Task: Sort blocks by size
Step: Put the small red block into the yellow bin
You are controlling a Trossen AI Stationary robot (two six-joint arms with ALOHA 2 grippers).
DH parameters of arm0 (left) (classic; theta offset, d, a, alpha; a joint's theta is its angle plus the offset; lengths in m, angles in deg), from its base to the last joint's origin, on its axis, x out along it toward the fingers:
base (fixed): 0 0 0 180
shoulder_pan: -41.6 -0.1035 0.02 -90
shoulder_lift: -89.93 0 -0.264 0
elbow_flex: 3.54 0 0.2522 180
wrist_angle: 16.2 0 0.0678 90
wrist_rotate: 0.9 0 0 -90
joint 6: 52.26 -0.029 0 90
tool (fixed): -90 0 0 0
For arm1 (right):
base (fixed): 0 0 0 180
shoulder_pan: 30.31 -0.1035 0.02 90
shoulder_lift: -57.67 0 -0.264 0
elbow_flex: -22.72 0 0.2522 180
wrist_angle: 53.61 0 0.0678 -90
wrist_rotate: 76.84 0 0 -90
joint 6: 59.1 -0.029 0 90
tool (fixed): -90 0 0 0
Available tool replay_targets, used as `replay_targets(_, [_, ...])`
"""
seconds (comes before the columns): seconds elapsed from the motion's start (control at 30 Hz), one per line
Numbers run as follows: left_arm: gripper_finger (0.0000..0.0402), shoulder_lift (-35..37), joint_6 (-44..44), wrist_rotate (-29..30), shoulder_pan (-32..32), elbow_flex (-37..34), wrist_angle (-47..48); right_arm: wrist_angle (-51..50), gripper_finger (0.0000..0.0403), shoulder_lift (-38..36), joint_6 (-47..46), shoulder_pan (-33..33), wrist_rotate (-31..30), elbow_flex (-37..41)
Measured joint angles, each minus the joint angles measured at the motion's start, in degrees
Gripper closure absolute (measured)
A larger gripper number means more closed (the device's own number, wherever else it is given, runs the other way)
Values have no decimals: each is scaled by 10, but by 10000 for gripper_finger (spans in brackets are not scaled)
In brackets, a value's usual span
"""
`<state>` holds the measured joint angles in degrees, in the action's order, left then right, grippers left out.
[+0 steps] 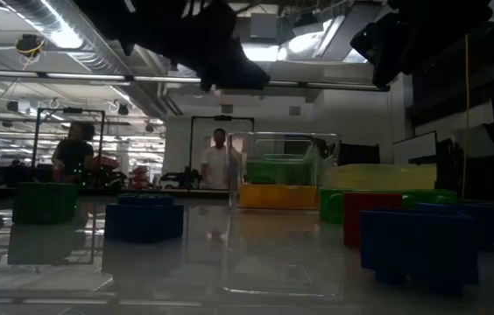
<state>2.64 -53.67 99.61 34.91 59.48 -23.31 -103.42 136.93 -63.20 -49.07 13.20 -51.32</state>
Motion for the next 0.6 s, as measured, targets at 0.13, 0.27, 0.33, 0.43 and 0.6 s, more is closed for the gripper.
replay_targets(0.13, [231, -5, 1, 1, -7, 0, 8, 0, 240, 0, -47, 0, 33, 0])
replay_targets(0.27, [228, 1, -7, 0, -4, 0, 8, 0, 240, 0, -91, 0, 80, 0])
replay_targets(0.33, [232, 6, -8, 0, 0, 0, 9, 0, 240, 0, -104, 0, 87, 0])
replay_targets(0.43, [238, 17, -9, 0, 8, 0, 16, 0, 240, 0, -125, 0, 87, 0])
replay_targets(0.6, [244, 54, -9, 0, 20, 0, 69, -1, 240, 0, -170, 0, 92, 0])
